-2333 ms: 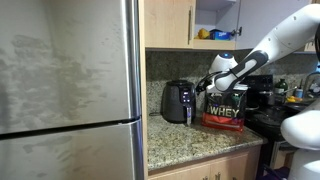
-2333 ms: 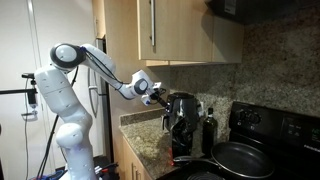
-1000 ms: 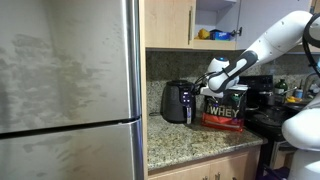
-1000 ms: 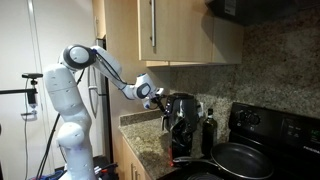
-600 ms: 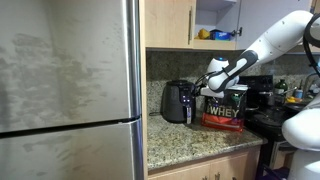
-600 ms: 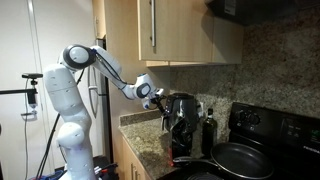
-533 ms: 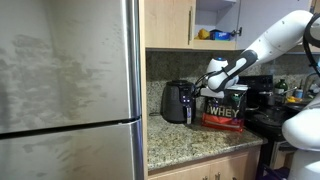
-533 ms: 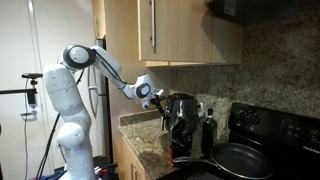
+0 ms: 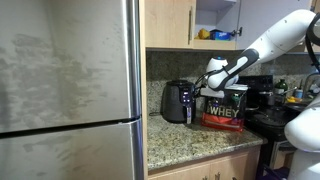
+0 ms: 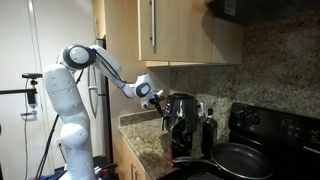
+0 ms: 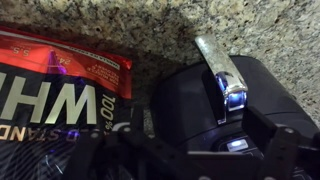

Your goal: Pull the food basket out of the air fryer

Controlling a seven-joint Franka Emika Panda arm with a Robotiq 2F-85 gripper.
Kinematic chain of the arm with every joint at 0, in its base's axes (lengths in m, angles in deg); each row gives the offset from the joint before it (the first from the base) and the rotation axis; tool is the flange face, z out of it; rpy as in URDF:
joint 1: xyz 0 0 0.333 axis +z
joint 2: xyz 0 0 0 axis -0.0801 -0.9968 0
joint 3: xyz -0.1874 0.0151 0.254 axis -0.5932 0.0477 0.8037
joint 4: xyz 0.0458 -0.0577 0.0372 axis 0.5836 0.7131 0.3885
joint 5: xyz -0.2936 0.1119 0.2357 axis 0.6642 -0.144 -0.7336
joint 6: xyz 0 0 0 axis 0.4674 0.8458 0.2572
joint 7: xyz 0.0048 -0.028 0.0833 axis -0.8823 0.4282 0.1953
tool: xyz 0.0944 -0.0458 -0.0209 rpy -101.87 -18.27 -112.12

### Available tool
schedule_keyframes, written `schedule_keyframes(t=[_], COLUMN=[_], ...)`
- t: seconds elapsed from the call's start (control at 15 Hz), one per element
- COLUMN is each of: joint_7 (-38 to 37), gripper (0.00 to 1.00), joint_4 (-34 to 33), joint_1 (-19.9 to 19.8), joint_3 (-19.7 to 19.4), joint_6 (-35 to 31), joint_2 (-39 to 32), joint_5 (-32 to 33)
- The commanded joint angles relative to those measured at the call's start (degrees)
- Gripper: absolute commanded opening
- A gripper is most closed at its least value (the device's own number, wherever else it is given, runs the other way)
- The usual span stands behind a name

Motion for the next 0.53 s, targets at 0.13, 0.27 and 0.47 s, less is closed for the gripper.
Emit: schedule_keyframes(t=[0.13, 0.27, 0.47], joint_7=[-5.82, -5.59, -5.33], gripper=[1.0, 1.0, 1.0], joint_4=[0.35, 0.47, 0.08], joint_1=[2.25, 3.11, 2.52], joint_3=[-2.51, -3.22, -2.47], joint_6=[-2.09, -4.48, -3.49], joint_2=[-0.22, -0.67, -0.21], joint_5=[2.62, 2.29, 2.41])
